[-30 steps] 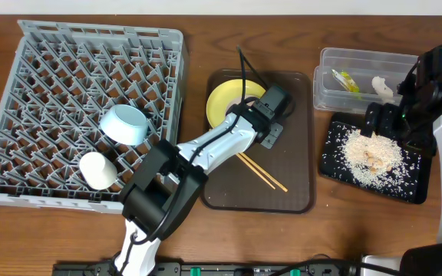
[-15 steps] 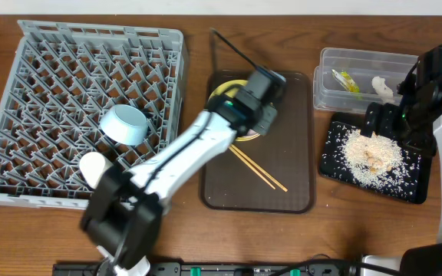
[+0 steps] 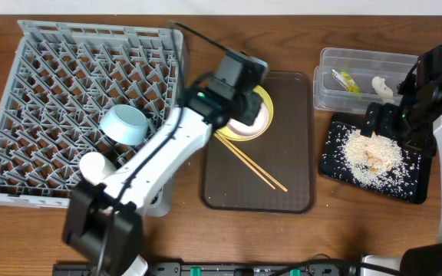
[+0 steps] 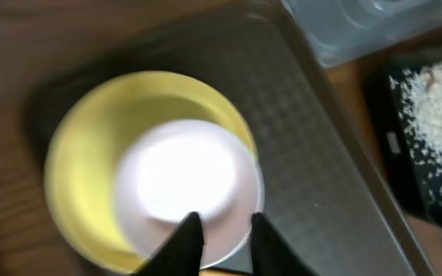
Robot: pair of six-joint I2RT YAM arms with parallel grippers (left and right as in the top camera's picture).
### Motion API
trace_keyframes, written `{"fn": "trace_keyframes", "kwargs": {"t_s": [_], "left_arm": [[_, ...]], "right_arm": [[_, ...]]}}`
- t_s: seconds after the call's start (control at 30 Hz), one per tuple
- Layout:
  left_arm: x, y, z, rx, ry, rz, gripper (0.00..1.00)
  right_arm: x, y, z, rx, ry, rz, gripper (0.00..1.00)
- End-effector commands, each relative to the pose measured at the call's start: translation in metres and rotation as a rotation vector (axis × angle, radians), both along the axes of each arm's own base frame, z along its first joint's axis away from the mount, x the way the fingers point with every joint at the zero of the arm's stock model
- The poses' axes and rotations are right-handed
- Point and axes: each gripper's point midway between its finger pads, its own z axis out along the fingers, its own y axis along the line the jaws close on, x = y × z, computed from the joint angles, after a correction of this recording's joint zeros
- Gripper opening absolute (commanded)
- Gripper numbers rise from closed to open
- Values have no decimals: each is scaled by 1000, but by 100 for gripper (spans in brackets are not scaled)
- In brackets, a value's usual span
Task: Sort waste into correct bins and load items into the dishwasher
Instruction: 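Grasp the small white plate on the yellow plate with the left gripper, then carry the white plate to the dish rack and set it in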
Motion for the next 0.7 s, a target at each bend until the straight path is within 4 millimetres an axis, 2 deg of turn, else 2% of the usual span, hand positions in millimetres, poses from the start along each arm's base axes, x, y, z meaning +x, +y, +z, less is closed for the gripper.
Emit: {"fn": "trace_keyframes", "kwargs": {"t_s": [0.0, 0.17, 0.27, 0.47, 0.67], "left_arm": [[-13, -20, -41, 34, 75, -51, 30], [-21, -45, -74, 55, 101, -104, 32], [-23, -52, -91, 86, 106, -112, 33], [-10, -32, -123, 223, 82, -43, 33], [9, -7, -125, 290, 43, 38, 32]], "right_arm": [[2, -3, 7, -14, -24, -18, 99], [2, -3, 7, -14, -23, -17, 99], [2, -3, 7, -14, -23, -17, 99], [2, -3, 7, -14, -23, -17, 99], [2, -3, 7, -14, -22, -17, 99]]}}
